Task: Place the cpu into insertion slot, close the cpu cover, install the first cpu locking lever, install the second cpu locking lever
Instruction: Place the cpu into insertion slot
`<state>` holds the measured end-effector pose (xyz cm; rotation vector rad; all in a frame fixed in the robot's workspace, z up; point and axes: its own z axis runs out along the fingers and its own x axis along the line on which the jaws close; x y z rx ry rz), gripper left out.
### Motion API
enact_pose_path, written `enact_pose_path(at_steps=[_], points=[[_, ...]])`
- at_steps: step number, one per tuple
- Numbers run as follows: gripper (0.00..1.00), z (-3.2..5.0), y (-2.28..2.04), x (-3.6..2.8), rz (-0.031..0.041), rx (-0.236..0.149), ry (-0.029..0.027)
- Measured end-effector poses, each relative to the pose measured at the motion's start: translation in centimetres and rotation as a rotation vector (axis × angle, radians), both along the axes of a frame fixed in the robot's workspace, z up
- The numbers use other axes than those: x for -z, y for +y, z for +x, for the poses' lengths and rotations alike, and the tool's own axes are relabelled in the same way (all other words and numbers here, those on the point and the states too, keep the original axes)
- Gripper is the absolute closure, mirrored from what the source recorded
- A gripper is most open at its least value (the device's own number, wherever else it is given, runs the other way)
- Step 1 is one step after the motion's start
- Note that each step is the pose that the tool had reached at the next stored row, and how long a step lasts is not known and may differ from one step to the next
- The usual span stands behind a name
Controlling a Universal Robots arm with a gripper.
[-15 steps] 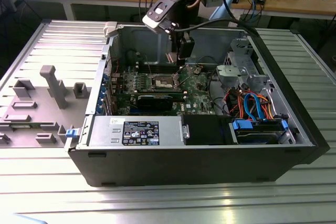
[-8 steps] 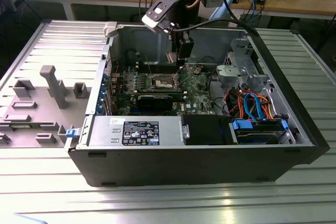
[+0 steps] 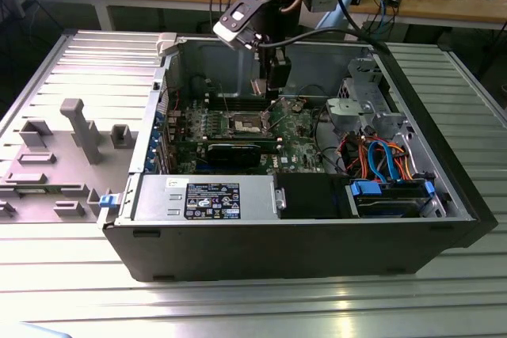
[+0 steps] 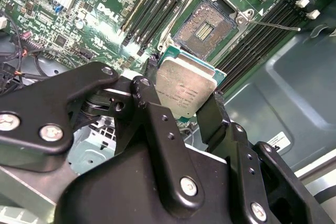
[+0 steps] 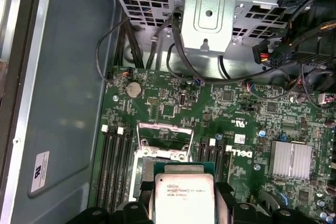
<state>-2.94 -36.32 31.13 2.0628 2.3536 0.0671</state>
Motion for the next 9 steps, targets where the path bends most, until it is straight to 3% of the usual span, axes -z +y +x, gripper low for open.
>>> enact_pose_path(at_steps=[9], points=[[0.45, 0.00, 0.00, 0.06, 0.0000, 0.040, 0.0000]])
